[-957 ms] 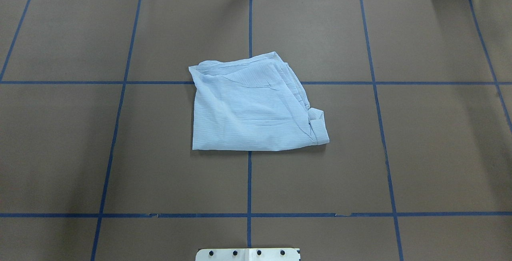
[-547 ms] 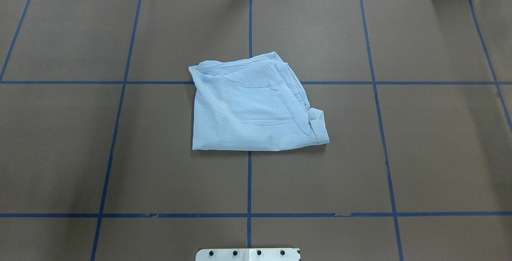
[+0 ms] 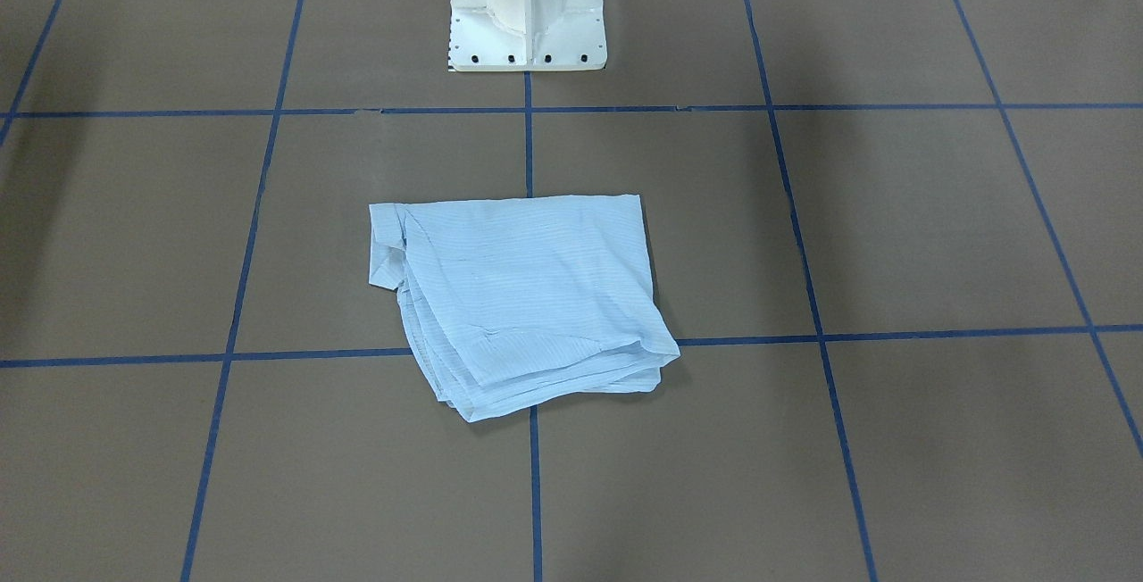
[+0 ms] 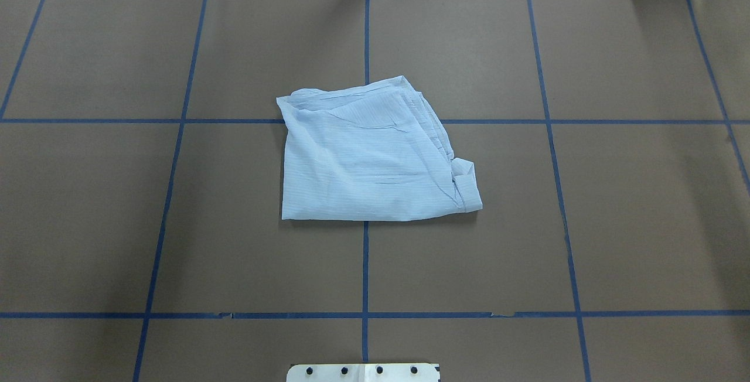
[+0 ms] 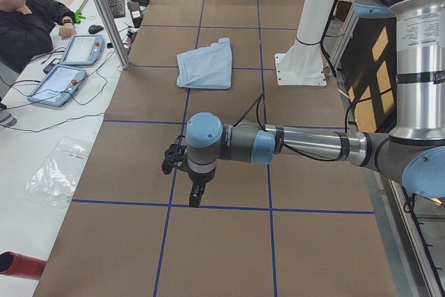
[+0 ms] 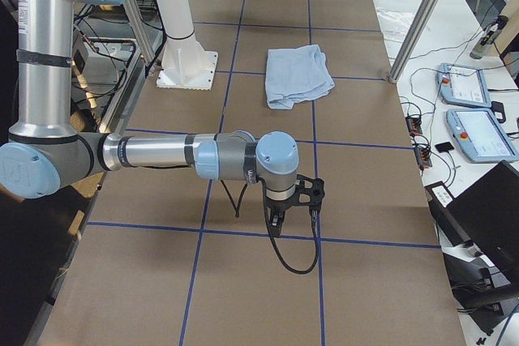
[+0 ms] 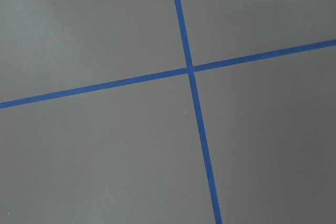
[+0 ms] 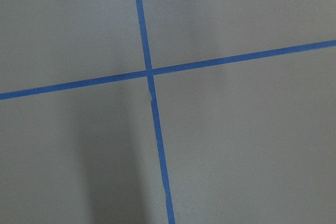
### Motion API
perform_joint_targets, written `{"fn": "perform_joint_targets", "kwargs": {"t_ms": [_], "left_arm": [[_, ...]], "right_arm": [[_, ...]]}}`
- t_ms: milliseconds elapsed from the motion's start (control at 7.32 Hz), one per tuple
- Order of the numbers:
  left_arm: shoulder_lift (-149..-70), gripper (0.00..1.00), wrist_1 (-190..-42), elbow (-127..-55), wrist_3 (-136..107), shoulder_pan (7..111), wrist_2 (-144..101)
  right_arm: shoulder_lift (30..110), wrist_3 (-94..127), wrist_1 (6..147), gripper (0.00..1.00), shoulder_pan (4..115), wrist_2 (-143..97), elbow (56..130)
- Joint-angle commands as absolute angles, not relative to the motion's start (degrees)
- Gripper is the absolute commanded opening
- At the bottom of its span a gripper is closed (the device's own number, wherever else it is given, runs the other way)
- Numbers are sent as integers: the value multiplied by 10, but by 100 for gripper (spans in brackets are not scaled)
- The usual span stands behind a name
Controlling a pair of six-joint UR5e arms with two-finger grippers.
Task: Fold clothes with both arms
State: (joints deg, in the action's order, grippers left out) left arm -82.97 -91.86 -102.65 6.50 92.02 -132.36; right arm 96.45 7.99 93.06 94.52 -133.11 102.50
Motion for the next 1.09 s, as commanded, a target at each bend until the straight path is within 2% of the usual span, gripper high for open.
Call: {"fn": "perform_joint_targets", "kwargs": {"t_ms": [0,957], "left_arm": [[-830,100,-919,-1027,64,920,-1325],[-826,100,-917,-1034,-6,920,-1349]], "right_arm": [[962,81,931,100,944,-1320,1034],[962,82,930,100,935,-1317,1032]]}}
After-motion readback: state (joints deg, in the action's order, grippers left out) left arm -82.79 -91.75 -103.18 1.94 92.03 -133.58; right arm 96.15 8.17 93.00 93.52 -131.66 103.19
